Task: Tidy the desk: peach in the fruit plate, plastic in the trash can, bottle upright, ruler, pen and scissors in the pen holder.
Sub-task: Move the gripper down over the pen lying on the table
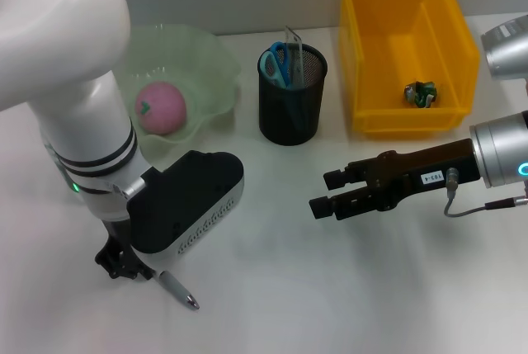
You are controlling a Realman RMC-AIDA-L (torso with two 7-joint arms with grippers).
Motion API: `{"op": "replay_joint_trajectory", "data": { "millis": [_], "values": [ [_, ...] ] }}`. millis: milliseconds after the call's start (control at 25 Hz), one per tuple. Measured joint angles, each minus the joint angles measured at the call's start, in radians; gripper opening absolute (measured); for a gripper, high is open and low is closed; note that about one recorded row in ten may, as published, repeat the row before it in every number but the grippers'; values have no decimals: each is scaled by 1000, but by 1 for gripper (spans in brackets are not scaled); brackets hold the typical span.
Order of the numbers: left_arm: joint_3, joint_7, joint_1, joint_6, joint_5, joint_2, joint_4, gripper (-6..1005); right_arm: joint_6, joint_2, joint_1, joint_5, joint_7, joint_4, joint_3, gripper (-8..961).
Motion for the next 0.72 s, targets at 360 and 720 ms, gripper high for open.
{"op": "replay_joint_trajectory", "data": {
  "millis": [360,720],
  "values": [
    [-3,0,0,-1,-3,0,-6,180,-1,-2,2,0,1,0,0,824],
    [-6,0,0,-2,-5,0,-8,173,-2,-3,9,-4,3,0,0,823]
  ]
}}
